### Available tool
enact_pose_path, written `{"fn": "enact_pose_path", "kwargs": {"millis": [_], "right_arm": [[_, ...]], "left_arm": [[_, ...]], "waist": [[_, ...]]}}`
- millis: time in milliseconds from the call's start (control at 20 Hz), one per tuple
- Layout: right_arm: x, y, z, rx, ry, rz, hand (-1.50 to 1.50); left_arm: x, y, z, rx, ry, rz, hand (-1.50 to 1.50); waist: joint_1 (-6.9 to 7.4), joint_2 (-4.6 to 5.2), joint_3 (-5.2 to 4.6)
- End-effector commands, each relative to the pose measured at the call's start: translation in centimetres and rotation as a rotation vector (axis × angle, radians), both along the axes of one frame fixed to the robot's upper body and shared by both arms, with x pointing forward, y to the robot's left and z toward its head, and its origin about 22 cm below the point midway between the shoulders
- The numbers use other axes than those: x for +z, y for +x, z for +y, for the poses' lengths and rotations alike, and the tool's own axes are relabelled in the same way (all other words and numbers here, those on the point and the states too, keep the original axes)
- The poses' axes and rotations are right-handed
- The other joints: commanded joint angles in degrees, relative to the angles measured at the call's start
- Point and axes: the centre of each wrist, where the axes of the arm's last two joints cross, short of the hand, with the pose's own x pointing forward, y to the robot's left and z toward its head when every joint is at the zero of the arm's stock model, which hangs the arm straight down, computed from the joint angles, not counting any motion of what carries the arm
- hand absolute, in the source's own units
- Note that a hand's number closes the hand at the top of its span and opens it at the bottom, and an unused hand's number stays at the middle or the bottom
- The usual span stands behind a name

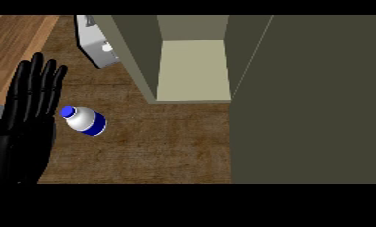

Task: Pick up the bottled water, place it into the cabinet and close the cabinet

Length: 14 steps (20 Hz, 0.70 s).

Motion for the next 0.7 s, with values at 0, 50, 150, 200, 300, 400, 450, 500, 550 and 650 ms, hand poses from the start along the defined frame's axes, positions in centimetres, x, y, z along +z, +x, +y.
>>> {"fn": "enact_pose_path", "kwargs": {"millis": [0, 50, 150, 200, 300, 400, 450, 500, 550, 650], "right_arm": [[-0.1, -0.9, -0.6, 0.009, 0.002, 0.008, -1.5], [1.5, -1.8, -0.6, 0.024, -0.002, -0.004, -1.5], [-1.0, -3.0, 0.2, 0.022, 0.019, 0.005, -1.5], [0.9, -2.9, 1.4, 0.012, 0.011, 0.002, -1.5], [-0.4, -3.0, 1.7, 0.228, 0.01, 0.096, -1.5], [0.8, -4.8, 2.1, 0.227, 0.031, 0.088, -1.5], [0.6, -4.4, 2.3, 0.248, 0.018, 0.103, -1.5], [0.2, -5.4, 2.5, 0.259, 0.033, 0.101, -1.5], [1.5, -7.1, 2.3, 0.254, 0.018, 0.097, -1.5], [1.4, -7.6, 2.1, 0.263, 0.032, 0.1, -1.5]], "left_arm": [[0.1, 0.6, 1.2, -0.025, 0.013, -0.027, -1.5], [1.2, -0.7, 4.0, -0.042, 0.009, -0.026, -1.5], [0.1, -0.5, 7.9, -0.06, -0.003, -0.048, -1.5], [-0.4, -0.6, 9.8, -0.062, 0.0, -0.059, -1.5], [-2.7, -0.2, 8.7, -0.142, -0.161, 0.125, -1.5], [-2.2, -2.1, 10.2, -0.173, -0.181, 0.17, -1.5], [-0.8, -1.6, 11.2, -0.17, -0.176, 0.148, -1.5], [-0.7, -2.2, 12.6, -0.165, -0.191, 0.163, -1.5], [-1.0, -3.3, 12.4, -0.186, -0.181, 0.173, -1.5], [-0.3, -4.0, 14.3, -0.176, -0.182, 0.174, -1.5]], "waist": [[0.61, 0.35, 0.12], [0.69, 0.29, 0.1], [0.6, 0.3, 0.07], [0.81, 0.29, 0.0], [0.97, 0.35, -0.07], [1.29, -0.12, 0.01], [1.12, 0.16, 0.08], [1.0, 0.1, 0.09], [0.82, 0.04, 0.09], [0.83, 0.14, 0.11]]}}
